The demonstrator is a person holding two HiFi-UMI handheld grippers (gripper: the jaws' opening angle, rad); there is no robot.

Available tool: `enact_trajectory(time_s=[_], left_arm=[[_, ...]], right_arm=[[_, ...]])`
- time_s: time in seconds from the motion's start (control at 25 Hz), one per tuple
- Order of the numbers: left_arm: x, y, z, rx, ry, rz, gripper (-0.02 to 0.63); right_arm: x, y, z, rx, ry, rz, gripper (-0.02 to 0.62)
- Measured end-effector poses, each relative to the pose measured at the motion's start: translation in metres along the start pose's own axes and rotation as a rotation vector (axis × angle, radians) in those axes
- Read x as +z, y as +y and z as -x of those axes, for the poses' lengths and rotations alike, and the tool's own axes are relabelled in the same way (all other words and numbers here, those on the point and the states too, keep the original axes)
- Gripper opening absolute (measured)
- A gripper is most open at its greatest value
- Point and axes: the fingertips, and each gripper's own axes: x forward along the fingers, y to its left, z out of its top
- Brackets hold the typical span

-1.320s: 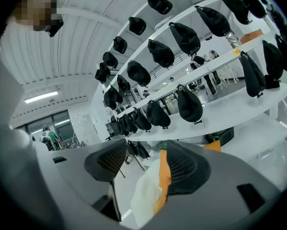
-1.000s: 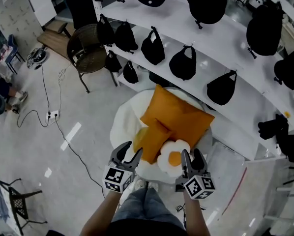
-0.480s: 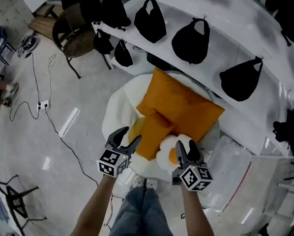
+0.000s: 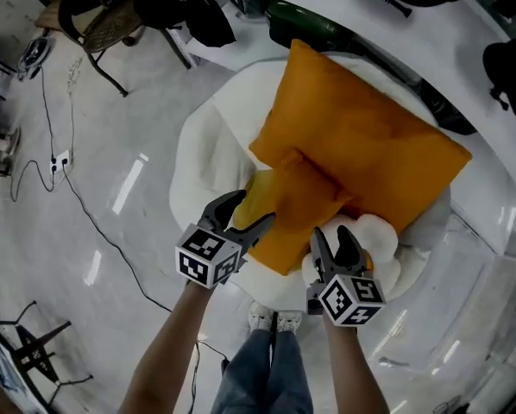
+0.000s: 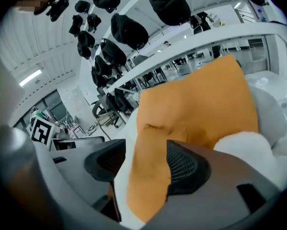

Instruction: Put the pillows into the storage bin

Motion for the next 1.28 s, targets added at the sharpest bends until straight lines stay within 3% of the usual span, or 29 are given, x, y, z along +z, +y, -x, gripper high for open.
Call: enact_trajectory(time_s=[0.2, 0.4, 0.6, 0.68, 0.92, 1.28], left_arm=[[-0.071, 0.017, -0.049, -0.074, 0.108, -0.026, 0.342], [-0.108, 0.025, -0.079, -0.127, 0.171, -0.066, 0.357], [-0.119, 0.02, -0.106, -0.203, 0.205, -0.059, 0.351], [-0.122, 0.015, -0.113, -0.222, 0.223, -0.049, 0.305], [-0.122, 0.009, -0.108, -0.222, 0.211, -0.005, 0.245], [-0.074, -0.031, -0.058, -0.226, 0.149, -0.067, 0.235]], right_arm=[[-0.076, -0.028, -0.039, -0.007, 0.104, -0.022, 0.279], [-0.114, -0.041, -0.061, 0.011, 0.156, -0.034, 0.296], [-0.122, -0.05, -0.09, -0.002, 0.173, -0.025, 0.276], [-0.124, -0.054, -0.093, -0.016, 0.181, -0.023, 0.253], [-0.123, -0.051, -0.09, -0.011, 0.216, -0.001, 0.168], [-0.086, -0.018, -0.031, 0.031, 0.154, 0.004, 0.138]])
